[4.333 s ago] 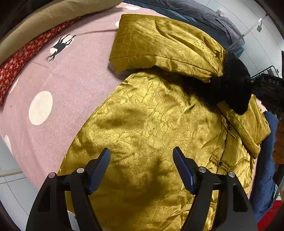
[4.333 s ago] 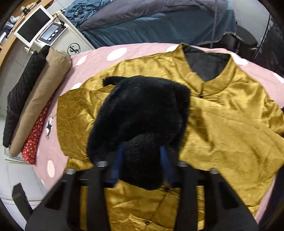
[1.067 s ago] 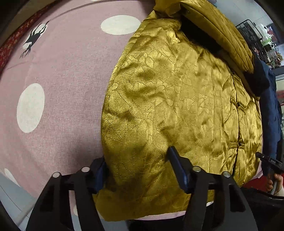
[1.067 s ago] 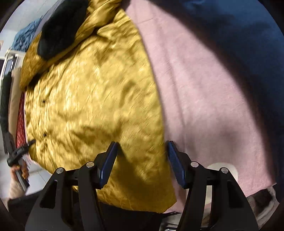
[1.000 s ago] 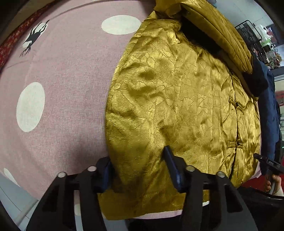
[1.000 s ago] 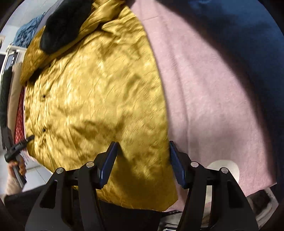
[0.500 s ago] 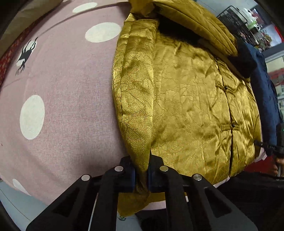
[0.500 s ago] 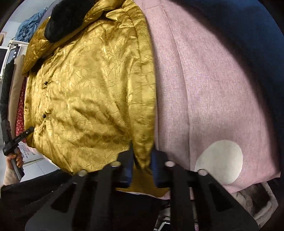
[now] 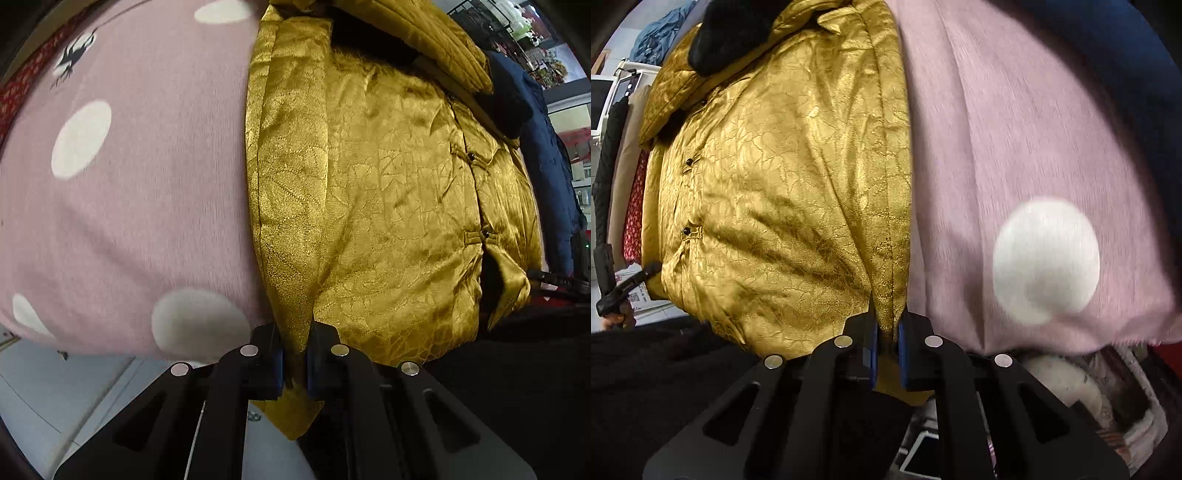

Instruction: Fold large clothes

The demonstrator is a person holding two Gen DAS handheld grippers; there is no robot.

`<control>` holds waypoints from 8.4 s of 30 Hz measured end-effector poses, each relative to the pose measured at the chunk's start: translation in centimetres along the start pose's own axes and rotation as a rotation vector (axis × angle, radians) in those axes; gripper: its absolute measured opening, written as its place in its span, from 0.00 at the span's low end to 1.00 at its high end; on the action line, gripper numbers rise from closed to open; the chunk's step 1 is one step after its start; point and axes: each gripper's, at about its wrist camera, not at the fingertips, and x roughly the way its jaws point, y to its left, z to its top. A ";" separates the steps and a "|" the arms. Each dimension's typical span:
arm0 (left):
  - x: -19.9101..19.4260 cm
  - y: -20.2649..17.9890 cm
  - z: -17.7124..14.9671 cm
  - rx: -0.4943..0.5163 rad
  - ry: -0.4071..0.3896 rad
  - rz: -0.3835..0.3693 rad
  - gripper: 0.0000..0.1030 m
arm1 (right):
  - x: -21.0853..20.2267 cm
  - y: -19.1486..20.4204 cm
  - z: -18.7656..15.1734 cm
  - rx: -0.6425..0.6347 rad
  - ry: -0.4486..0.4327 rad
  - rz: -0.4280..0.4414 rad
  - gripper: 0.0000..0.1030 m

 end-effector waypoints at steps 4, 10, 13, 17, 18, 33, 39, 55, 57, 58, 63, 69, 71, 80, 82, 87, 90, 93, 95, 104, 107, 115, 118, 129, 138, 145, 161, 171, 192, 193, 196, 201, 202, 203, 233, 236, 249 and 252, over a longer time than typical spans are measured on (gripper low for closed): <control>0.4 0.5 0.5 -0.037 0.016 -0.012 0.07 | 0.0 -0.5 0.2 0.012 0.021 0.000 0.08; -1.9 -0.1 4.2 -0.014 -0.038 -0.047 0.07 | -0.2 0.3 3.1 0.008 0.038 -0.014 0.08; -5.0 -0.5 6.9 -0.047 -0.146 -0.124 0.07 | -1.3 1.7 5.1 -0.013 0.022 0.029 0.08; -8.3 -1.1 9.6 -0.059 -0.265 -0.162 0.07 | -4.7 4.2 9.3 -0.045 -0.080 0.119 0.08; -9.1 -1.0 10.4 -0.056 -0.290 -0.164 0.07 | -5.8 4.8 11.0 -0.045 -0.114 0.143 0.08; -14.2 2.1 20.7 -0.152 -0.475 -0.074 0.07 | -14.5 6.2 23.4 0.087 -0.404 0.260 0.08; -14.9 1.6 24.1 -0.169 -0.495 -0.076 0.07 | -17.1 4.5 26.8 0.180 -0.457 0.334 0.08; -12.4 4.9 24.7 -0.444 -0.504 -0.211 0.55 | -12.4 3.0 29.1 0.328 -0.409 0.328 0.09; -13.3 5.6 24.1 -0.474 -0.544 -0.229 0.65 | -12.1 2.6 29.2 0.346 -0.403 0.344 0.10; -14.0 6.0 23.8 -0.484 -0.568 -0.237 0.68 | -12.0 2.6 29.3 0.350 -0.400 0.350 0.12; -16.1 7.3 23.3 -0.471 -0.614 -0.217 0.79 | -13.1 1.3 29.1 0.447 -0.440 0.509 0.59; -14.9 7.3 22.9 -0.386 -0.556 -0.103 0.80 | -15.5 1.2 29.3 0.365 -0.489 0.407 0.60; -14.0 6.9 23.0 -0.357 -0.531 -0.086 0.80 | -15.5 2.1 29.3 0.283 -0.478 0.290 0.60; -10.6 3.4 25.6 -0.199 -0.455 -0.038 0.80 | -11.8 5.7 29.7 0.051 -0.406 0.056 0.60; -10.1 2.4 26.2 -0.161 -0.438 -0.025 0.76 | -11.1 5.5 30.2 0.064 -0.406 0.067 0.60; -8.9 0.0 26.6 -0.048 -0.371 0.068 0.31 | -8.8 5.9 31.1 0.052 -0.348 0.035 0.36; -9.6 -1.0 26.3 0.020 -0.383 0.089 0.11 | -8.8 7.4 30.4 -0.027 -0.341 0.009 0.16; -10.9 -0.8 26.5 0.046 -0.420 0.118 0.07 | -10.0 8.5 29.8 -0.085 -0.389 -0.041 0.12; -12.1 0.0 27.1 0.025 -0.454 0.134 0.06 | -11.1 8.3 29.8 -0.075 -0.427 -0.046 0.11; -11.7 0.5 32.8 -0.038 -0.454 0.178 0.06 | -14.4 7.5 32.3 0.022 -0.508 -0.036 0.11; -9.6 0.6 34.1 -0.070 -0.401 0.221 0.07 | -13.3 7.5 33.0 0.044 -0.472 -0.084 0.11; -6.8 3.3 34.7 -0.217 -0.336 0.243 0.34 | -10.3 6.9 33.2 0.029 -0.399 -0.142 0.12; -7.7 3.3 34.7 -0.211 -0.353 0.294 0.54 | -9.7 6.7 33.9 0.035 -0.394 -0.151 0.21; -14.7 0.1 30.3 -0.185 -0.578 0.363 0.80 | -14.5 7.5 31.4 0.095 -0.582 -0.300 0.62; -7.7 -8.8 24.9 -0.029 -0.432 0.297 0.82 | -10.8 14.4 25.8 -0.189 -0.494 -0.261 0.65; -5.8 -10.0 24.8 -0.038 -0.400 0.294 0.85 | -8.2 16.2 23.9 -0.238 -0.442 -0.240 0.65; -2.5 -9.2 29.8 0.008 -0.323 0.362 0.94 | -5.0 15.3 28.4 -0.165 -0.341 -0.236 0.81; -0.9 -8.5 31.4 0.009 -0.279 0.363 0.95 | -2.8 15.3 30.2 -0.146 -0.302 -0.295 0.90; -8.4 -13.6 22.9 0.015 -0.329 0.344 0.93 | -8.8 19.0 22.7 -0.175 -0.295 -0.286 0.90; -8.4 -13.6 22.8 0.016 -0.325 0.342 0.93 | -9.1 19.4 22.2 -0.181 -0.296 -0.290 0.90; -8.7 -14.1 22.0 0.027 -0.319 0.349 0.93 | -9.6 20.1 21.4 -0.198 -0.301 -0.307 0.90; -8.8 -14.6 21.1 0.038 -0.296 0.355 0.93 | -10.4 20.7 20.3 -0.208 -0.299 -0.297 0.90; -8.8 -14.7 21.1 0.033 -0.289 0.355 0.93 | -10.5 20.8 20.2 -0.210 -0.298 -0.302 0.90; -8.8 -14.7 21.0 0.029 -0.285 0.353 0.93 | -10.6 20.8 20.1 -0.209 -0.298 -0.305 0.90; -9.4 -15.3 24.3 0.014 -0.175 0.397 0.93 | -11.7 22.9 22.7 -0.245 -0.253 -0.354 0.90; -9.4 -15.3 24.3 0.013 -0.176 0.398 0.93 | -11.6 22.8 22.7 -0.242 -0.249 -0.352 0.90; -9.2 -15.1 24.0 0.010 -0.163 0.389 0.93 | -11.3 22.7 22.5 -0.245 -0.237 -0.360 0.90; -9.1 -15.1 23.9 0.011 -0.159 0.388 0.93 | -11.3 22.7 22.5 -0.249 -0.236 -0.361 0.90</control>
